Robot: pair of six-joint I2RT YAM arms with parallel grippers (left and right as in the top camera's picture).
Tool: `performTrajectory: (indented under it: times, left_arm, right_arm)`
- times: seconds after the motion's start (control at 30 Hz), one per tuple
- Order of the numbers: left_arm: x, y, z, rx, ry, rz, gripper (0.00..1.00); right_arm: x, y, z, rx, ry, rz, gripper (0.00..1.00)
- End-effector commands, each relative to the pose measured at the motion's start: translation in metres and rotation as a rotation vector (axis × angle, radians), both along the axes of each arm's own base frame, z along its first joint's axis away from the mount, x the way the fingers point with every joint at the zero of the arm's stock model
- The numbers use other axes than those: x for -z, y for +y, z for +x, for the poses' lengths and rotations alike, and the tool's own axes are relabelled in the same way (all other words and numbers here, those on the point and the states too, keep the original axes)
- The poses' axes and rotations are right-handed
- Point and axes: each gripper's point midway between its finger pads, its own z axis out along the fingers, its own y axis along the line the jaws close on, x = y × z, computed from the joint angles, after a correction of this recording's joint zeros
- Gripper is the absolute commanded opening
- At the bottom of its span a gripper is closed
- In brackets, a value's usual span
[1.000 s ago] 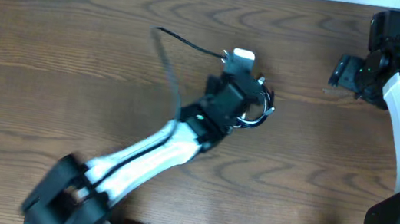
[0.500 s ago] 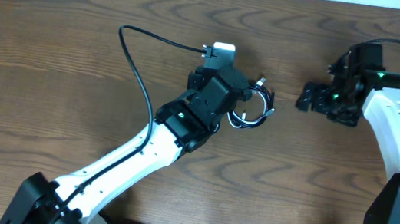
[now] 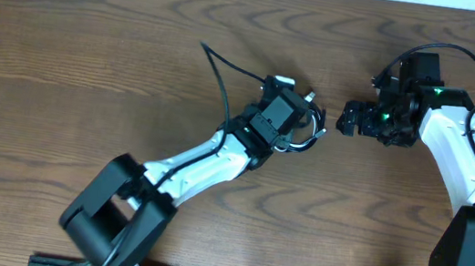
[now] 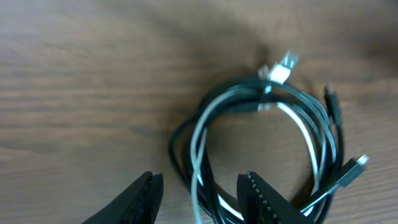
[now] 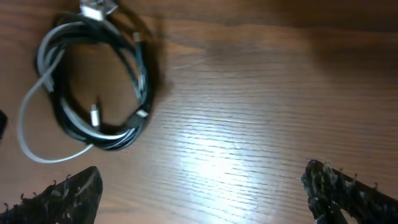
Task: Untangle cables
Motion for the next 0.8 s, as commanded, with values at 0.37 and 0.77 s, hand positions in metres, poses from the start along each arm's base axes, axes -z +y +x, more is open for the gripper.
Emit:
performTrajectory:
  times: [0.37,0.77]
  left_arm:
    - [0.045,-0.008,-0.015,0.011,0.138,-0.022,0.39]
    - [0.050,-0.002,-0.024,0.017,0.178,0.015,0.08]
  right_arm:
    - [0.006,-0.013,0.003,0.050,-0.002,-0.079,0.99]
    - [0.006,-0.016,0.003,0.057,0.001,-0.085,0.99]
